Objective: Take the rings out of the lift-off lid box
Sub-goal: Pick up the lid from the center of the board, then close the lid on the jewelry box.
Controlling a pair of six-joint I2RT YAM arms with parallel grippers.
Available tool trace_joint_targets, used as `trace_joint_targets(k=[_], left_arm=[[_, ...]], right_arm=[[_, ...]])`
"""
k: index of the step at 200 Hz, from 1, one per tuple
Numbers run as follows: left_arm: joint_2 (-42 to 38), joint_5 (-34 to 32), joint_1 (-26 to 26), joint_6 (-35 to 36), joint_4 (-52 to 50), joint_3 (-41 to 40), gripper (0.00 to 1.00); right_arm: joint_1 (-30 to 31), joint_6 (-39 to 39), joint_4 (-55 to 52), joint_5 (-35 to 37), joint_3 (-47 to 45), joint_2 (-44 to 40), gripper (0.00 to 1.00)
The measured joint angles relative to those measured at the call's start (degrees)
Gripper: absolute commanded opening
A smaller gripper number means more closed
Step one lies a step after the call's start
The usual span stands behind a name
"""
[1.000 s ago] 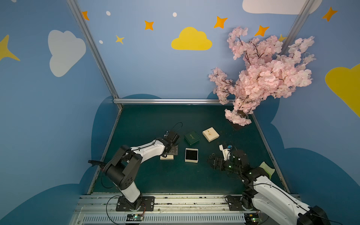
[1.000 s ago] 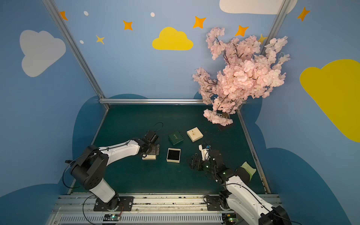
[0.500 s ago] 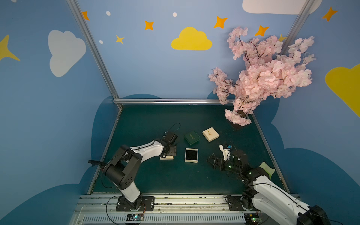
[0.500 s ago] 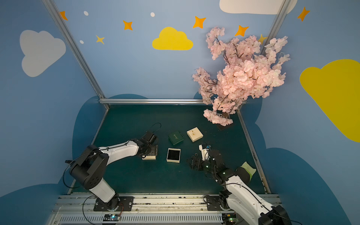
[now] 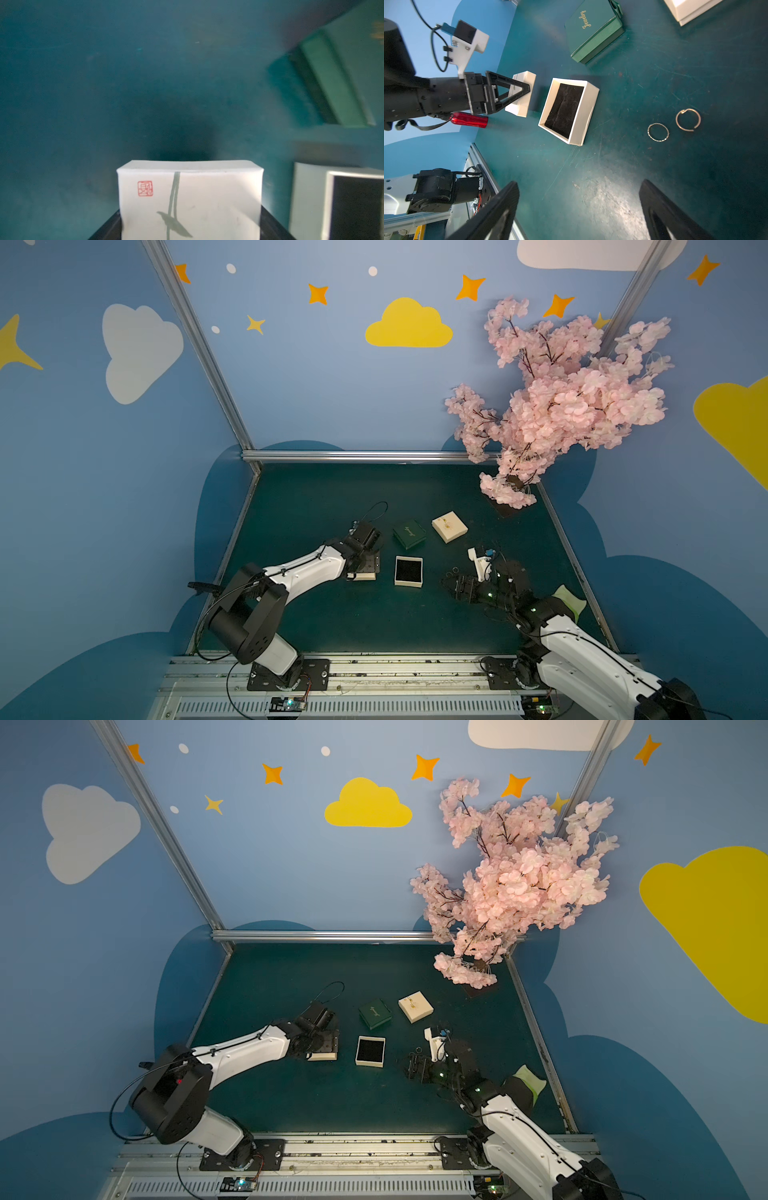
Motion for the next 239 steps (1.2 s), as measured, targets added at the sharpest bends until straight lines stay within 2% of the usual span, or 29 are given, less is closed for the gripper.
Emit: trace_joint_targets(k=[87, 157, 239], left_arm=[[-3.0, 6.2, -5.3, -4.0, 2.7, 2.4, 0.85], [4.0, 8.3, -9.2, -5.2, 3.9, 7.9, 0.85], [9.7, 8.3, -11.3, -6.2, 2.6, 12.7, 0.86]], right_arm=[[1.0, 2.3, 3.2, 0.1, -1.0, 1.2, 0.92], [1.9, 3.1, 4.3, 1.1, -1.9, 1.2, 0.92], [2.6, 3.2, 5.4, 1.5, -2.3, 2.3, 0.92]])
